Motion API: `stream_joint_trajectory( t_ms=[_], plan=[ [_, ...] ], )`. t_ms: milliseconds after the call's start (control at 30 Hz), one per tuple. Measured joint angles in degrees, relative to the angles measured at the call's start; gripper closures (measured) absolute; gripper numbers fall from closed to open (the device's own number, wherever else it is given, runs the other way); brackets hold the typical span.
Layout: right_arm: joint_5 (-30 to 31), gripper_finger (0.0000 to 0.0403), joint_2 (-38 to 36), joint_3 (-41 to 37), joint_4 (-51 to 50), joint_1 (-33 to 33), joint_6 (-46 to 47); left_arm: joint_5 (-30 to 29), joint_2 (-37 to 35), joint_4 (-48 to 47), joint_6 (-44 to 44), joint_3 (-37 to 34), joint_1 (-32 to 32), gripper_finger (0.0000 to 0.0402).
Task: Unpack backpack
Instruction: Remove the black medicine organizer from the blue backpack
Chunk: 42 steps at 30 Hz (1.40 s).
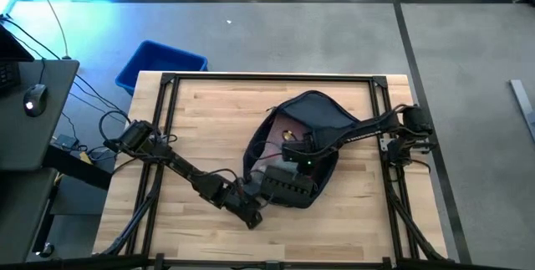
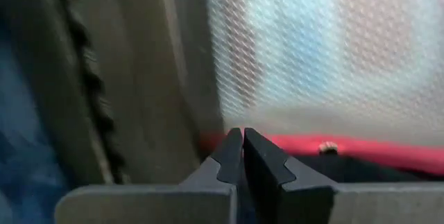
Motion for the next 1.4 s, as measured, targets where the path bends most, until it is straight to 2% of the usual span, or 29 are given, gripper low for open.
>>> stream_joint_trajectory(
  t_ms=[167,433,733,967,1100,1200,1300,1400],
  plan=[
    [-3.83,0.0403,0.0,-1.56,1.33,0.99,-1.95,0.66,1.72,5.19,-0.77,0.02,1.05,0.0401],
    [-7.09,0.0403,0.0,-1.58,3.07,2.98,-2.29,1.32,4.58,6.27,-7.66,0.04,4.47,0.0401],
    [-7.93,0.0403,0.0,-1.52,4.15,3.53,-2.69,1.94,4.77,6.38,-8.3,0.04,6.56,0.0401],
    [-7.41,0.0397,-2.13,-1.5,0.87,0.98,-2.93,2.17,3.92,3.19,-10.52,0.11,5.8,0.0401],
    [-7.77,0.0361,-6.24,-3.0,0.49,-0.77,-5.16,2.32,3.58,1.72,-11.04,0.13,5.24,0.0402],
    [-10.39,0.0317,-9.7,-8.01,2.36,-2.06,-6.61,2.28,3.58,1.94,-11.96,0.13,4.74,0.0402],
    [-16.81,0.0264,-13.51,-16.21,10.73,-3.72,-5.42,2.78,3.58,3.37,-12.91,0.11,4.1,0.0401],
    [-22.54,0.021,-16.3,-24.47,22.62,-5.16,-0.45,3.76,3.68,5.42,-13.08,0.04,3.8,0.0401]
  ],
)
